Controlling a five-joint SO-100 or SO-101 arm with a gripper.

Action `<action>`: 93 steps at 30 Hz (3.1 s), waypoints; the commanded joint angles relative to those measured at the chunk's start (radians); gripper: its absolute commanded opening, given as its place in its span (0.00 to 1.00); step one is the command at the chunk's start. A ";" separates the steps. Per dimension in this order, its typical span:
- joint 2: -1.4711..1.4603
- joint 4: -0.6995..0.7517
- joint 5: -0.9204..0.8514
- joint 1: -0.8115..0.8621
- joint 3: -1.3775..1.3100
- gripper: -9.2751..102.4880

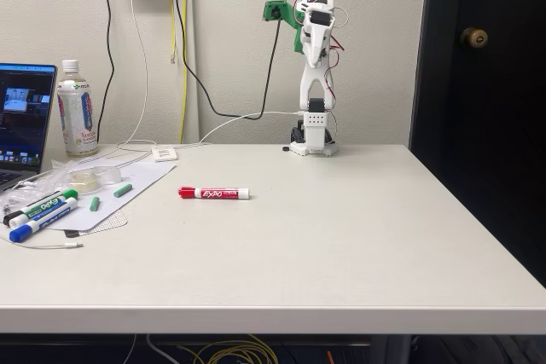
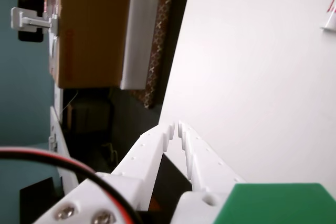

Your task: Pick up the red marker.

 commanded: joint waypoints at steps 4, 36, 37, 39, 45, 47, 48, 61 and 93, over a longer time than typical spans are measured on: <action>-0.382 0.261 -0.098 0.104 -0.603 0.08; -0.881 0.259 -0.472 0.454 -0.890 0.08; -0.891 0.258 -0.497 0.459 -0.890 0.08; -0.913 0.261 -0.551 0.465 -0.890 0.08; -0.979 0.268 -0.693 0.486 -0.890 0.08; -0.997 0.267 -0.719 0.488 -0.890 0.08; -1.005 0.267 -0.730 0.489 -0.890 0.08; -1.104 0.276 -0.724 0.508 -0.890 0.18; -1.325 0.258 -0.535 0.476 -0.893 0.28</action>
